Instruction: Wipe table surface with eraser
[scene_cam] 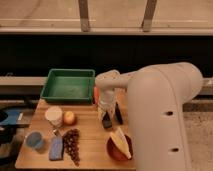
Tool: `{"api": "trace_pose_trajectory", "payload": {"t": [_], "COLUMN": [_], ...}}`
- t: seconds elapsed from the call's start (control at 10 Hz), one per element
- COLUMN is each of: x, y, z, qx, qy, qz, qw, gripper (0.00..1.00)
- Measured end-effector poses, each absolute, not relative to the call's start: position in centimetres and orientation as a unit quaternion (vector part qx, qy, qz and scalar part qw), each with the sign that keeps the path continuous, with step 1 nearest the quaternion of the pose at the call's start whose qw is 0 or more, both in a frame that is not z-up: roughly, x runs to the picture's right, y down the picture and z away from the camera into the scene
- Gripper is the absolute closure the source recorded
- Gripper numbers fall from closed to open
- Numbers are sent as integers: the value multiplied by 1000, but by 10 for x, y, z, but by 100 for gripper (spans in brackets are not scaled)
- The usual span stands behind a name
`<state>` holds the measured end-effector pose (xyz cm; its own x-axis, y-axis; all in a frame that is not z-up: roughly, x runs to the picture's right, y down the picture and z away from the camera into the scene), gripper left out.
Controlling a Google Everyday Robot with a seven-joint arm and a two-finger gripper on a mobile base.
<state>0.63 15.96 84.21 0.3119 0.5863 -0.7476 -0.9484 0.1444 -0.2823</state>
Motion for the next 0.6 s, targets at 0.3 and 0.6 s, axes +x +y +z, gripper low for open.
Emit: {"api": "trace_pose_trajectory", "payload": {"t": [0.3,0.6], "x": [-34,-65], "y": [156,164], "z": [852,831], "qx": [-385,-381], "qy": [229,210], "qz": [500,470], "qw": [741,768], "gripper": [100,100]}}
